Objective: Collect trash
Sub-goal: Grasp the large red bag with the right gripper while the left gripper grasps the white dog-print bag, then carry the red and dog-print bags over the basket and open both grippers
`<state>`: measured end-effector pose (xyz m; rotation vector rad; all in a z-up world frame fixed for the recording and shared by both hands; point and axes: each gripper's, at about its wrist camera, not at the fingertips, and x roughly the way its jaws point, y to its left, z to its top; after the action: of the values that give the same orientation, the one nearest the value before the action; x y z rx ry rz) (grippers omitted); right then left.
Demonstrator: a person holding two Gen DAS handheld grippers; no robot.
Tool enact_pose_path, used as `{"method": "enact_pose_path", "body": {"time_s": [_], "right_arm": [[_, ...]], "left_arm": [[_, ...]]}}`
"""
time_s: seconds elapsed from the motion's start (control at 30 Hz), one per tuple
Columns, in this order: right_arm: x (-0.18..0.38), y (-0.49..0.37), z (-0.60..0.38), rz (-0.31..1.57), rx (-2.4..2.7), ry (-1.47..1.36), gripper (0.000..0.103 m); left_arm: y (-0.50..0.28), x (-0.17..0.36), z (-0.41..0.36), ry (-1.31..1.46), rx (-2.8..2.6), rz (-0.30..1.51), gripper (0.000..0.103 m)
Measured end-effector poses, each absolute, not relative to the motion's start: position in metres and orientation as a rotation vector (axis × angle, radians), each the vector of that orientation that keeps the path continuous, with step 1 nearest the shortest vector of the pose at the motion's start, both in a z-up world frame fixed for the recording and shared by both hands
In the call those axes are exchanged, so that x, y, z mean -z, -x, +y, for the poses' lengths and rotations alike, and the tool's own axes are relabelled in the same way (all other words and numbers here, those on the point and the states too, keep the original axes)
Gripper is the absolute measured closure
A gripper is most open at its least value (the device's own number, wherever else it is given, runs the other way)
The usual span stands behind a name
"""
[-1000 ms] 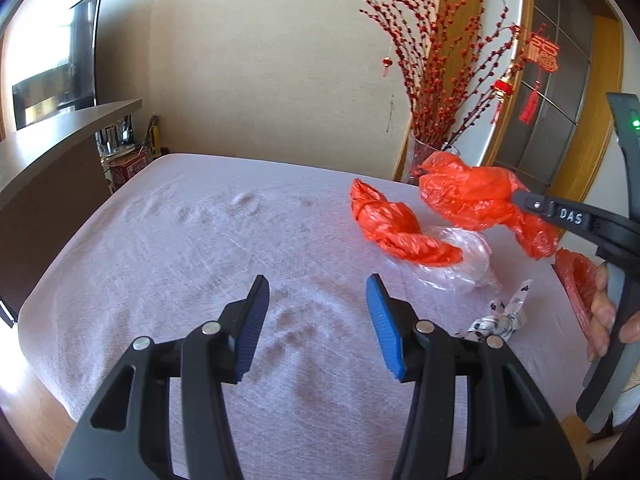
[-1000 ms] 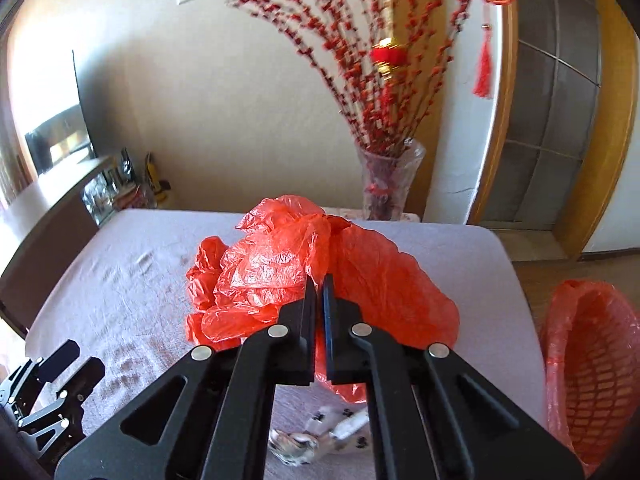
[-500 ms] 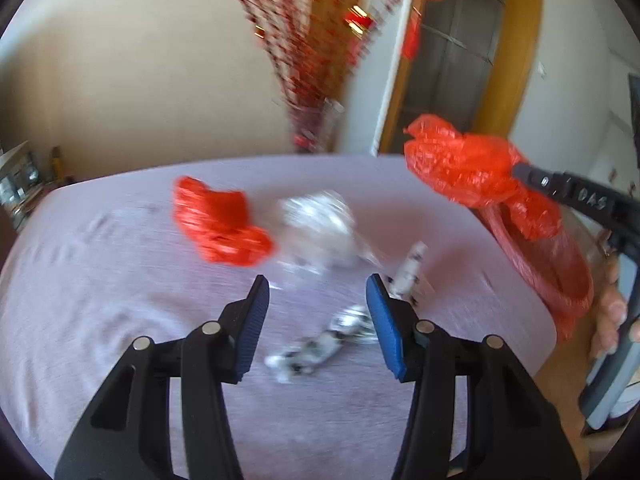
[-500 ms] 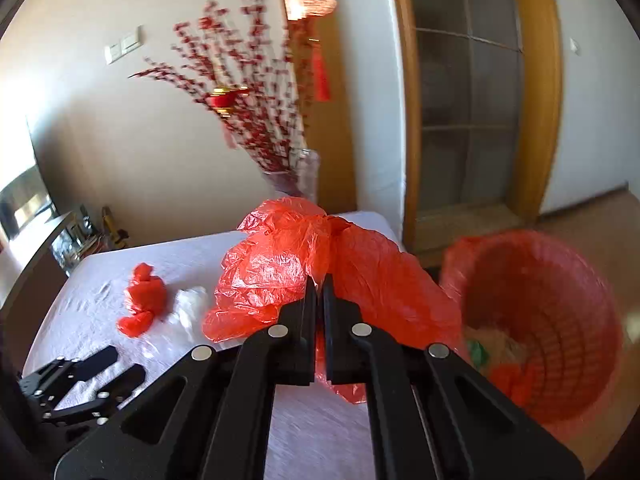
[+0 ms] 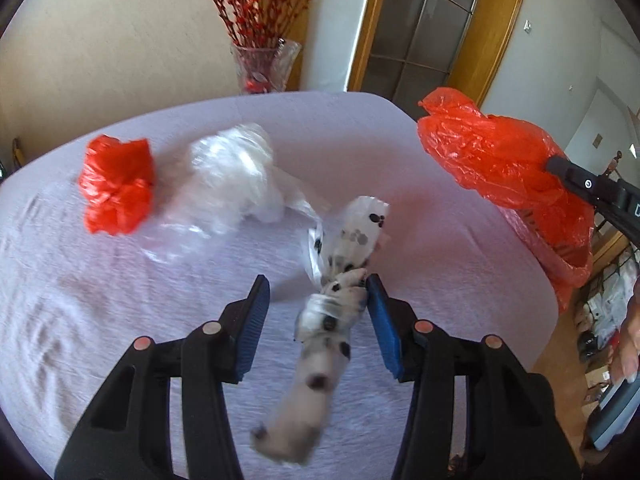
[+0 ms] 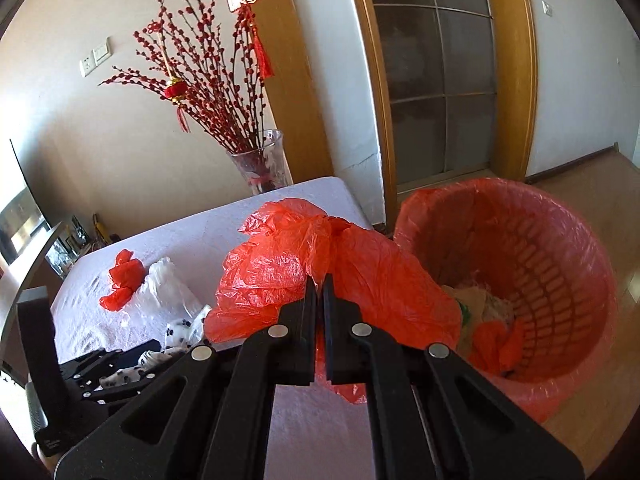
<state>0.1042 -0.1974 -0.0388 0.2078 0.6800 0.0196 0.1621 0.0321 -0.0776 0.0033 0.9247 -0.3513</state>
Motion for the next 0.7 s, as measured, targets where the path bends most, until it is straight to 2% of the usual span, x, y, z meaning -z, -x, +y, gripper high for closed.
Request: {"method": "enact_pose_path", "body": {"time_s": [0.07,0.2,0.3,0.7], "right_arm": [[0.038,-0.101,-0.203,0.678,-0.014,-0.214,0.100],[0.038,-0.094,-0.212,0.675,-0.001,-0.226,0.100],[0.038,-0.089,-0.218,0.673,0.005,-0.234,0.100],[0.031,-0.072,-0.241,0.638,0.038,-0.277,0.100]], "left_arm": [[-0.159,0.079,0.026,-0.014,0.347,0.919,0.057],[-0.162,0.080,0.027,0.011,0.351,0.926,0.078],[-0.162,0.082,0.026,0.015,0.344,0.925,0.084],[-0.169,0.061,0.003,0.025,0.346,0.867,0.087]]}}
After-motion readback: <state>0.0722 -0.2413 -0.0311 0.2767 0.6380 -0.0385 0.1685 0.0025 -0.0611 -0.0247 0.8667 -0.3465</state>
